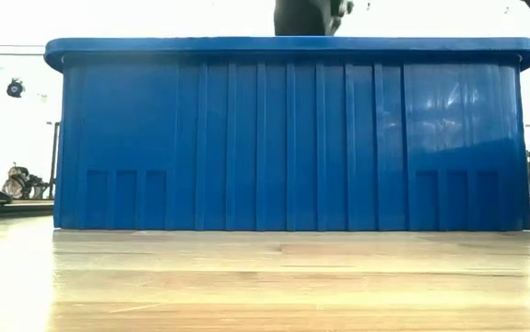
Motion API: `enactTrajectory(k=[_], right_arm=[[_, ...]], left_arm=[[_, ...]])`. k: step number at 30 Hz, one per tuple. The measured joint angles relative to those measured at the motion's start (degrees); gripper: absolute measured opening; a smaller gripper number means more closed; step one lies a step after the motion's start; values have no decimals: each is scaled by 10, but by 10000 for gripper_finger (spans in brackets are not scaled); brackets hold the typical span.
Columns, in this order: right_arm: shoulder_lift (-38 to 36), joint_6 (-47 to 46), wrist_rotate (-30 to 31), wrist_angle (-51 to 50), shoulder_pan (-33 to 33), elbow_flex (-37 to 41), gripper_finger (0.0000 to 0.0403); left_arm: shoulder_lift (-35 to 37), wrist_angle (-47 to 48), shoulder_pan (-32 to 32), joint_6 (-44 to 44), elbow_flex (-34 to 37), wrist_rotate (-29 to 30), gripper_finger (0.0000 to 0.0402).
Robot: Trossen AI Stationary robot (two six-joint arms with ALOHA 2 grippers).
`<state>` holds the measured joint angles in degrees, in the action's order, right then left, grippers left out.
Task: Pick and place slides into bin
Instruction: Put the left black slipper into the blue bin
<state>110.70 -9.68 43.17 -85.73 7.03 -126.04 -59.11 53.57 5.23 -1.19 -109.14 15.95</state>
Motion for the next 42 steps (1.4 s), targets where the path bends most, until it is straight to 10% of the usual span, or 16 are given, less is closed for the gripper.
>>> enactTrajectory(k=[16, 42], right_arm=[[104, 20, -20, 152, 58, 123, 13], [240, 51, 53, 147, 79, 8, 20]], left_arm=[[21, 2, 0, 0, 1, 15, 260], [72, 0, 0, 0, 0, 15, 260]])
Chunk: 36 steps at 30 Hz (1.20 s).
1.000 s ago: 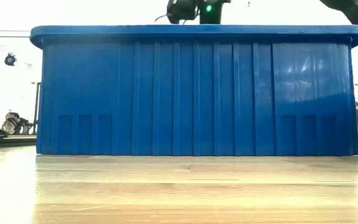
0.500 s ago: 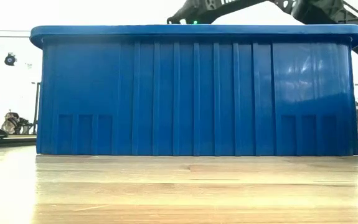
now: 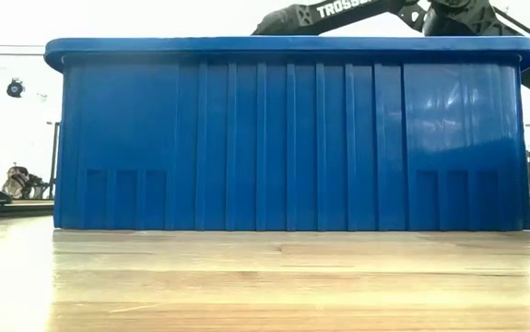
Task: Pick and place slides into bin
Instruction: Put the left black slipper into the blue bin
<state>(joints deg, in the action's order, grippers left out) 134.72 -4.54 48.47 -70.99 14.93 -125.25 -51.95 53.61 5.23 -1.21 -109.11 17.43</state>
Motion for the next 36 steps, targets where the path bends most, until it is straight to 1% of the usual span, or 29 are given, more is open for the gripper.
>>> enactTrajectory(k=[3, 5, 11, 14, 17, 20, 26, 29, 31, 33, 36], right_arm=[[-2, -6, -21, -4, 5, 0, 47], [-2, -18, -26, -4, 6, 0, 72], [-3, -16, -66, -6, 9, 0, 146], [-3, -14, -69, -7, 9, 0, 174], [-6, -14, -74, -16, 5, -7, 193], [-9, -3, -88, -27, 0, -34, 202], [-10, 36, -89, -43, -3, -96, 205], [-22, 39, -89, -37, -3, -94, 205], [-36, 29, -103, -38, -7, -95, 205], [-57, 14, -118, -32, -15, -97, 205], [-96, 1, -124, -30, -31, -97, 201]], left_arm=[[0, 0, 0, 0, 0, 0, 260], [-1, 1, 0, 0, 0, 0, 260], [0, 11, 0, 0, 0, 0, 260], [-1, 21, 0, 0, 0, 0, 260], [-1, 32, 0, 0, 0, 0, 260], [-1, 31, 0, 0, 0, 0, 260], [3, 31, 0, 0, 0, 0, 260], [7, 30, 0, 0, 0, 0, 260], [8, 30, 0, 0, 0, 0, 260], [9, 30, 0, 0, 0, 0, 260], [11, 31, 0, 1, 0, 0, 260]])
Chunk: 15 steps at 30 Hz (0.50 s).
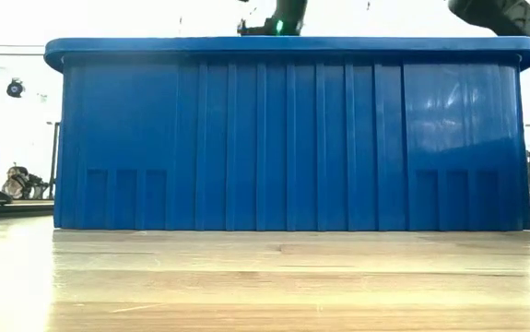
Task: Pick and place slides into bin
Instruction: Put the left black slipper into the blue bin
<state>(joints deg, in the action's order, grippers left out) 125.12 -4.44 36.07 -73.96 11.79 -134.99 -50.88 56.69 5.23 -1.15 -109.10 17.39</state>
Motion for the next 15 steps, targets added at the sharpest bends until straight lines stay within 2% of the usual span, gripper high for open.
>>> enactTrajectory(k=[4, 7, 11, 15], right_arm=[[-58, -16, -7, 8, -34, 0, 193], [-114, -28, -39, 22, -75, 0, 188], [-169, -37, -65, -3, -155, -1, 177], [-196, -92, -73, -45, -249, 0, 163]], left_arm=[[1, 0, 0, 0, 0, 0, 260], [0, 1, 0, 0, 0, 0, 260], [3, 1, 0, 0, 0, -4, 260], [15, 1, 0, 0, 0, -6, 260]])
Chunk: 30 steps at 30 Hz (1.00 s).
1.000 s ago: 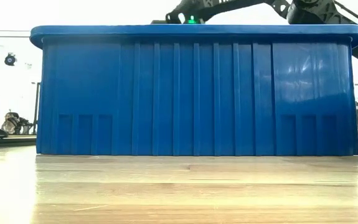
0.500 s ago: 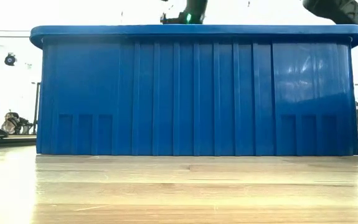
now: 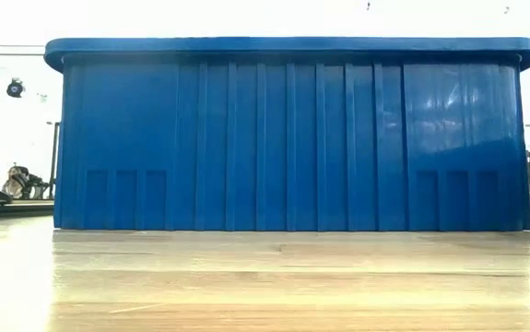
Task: Pick and place slides into bin
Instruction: Put the left black slipper into the blue bin
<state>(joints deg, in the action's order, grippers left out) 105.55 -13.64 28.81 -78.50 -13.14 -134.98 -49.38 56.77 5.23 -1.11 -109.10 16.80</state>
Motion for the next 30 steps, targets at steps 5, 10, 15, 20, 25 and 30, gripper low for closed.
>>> enactTrajectory(k=[5, 10, 15, 20, 25, 30], right_arm=[[-6, -87, -66, -107, -99, 2, 153], [-2, -178, -131, -112, -154, 39, 158], [6, -204, -232, -114, -184, 89, 166], [15, -200, -294, -116, -209, 165, 173], [16, -233, -299, -115, -227, 259, 184], [15, -243, -323, -102, -233, 337, 200]], left_arm=[[13, 0, 0, 0, 0, 0, 260], [28, 1, 0, -1, 0, 0, 260], [38, 0, 0, -25, 0, 0, 260], [29, 2, 0, -31, 0, -1, 260], [17, 18, 0, -31, 1, -1, 260], [4, 42, 0, -47, 6, -1, 260]])
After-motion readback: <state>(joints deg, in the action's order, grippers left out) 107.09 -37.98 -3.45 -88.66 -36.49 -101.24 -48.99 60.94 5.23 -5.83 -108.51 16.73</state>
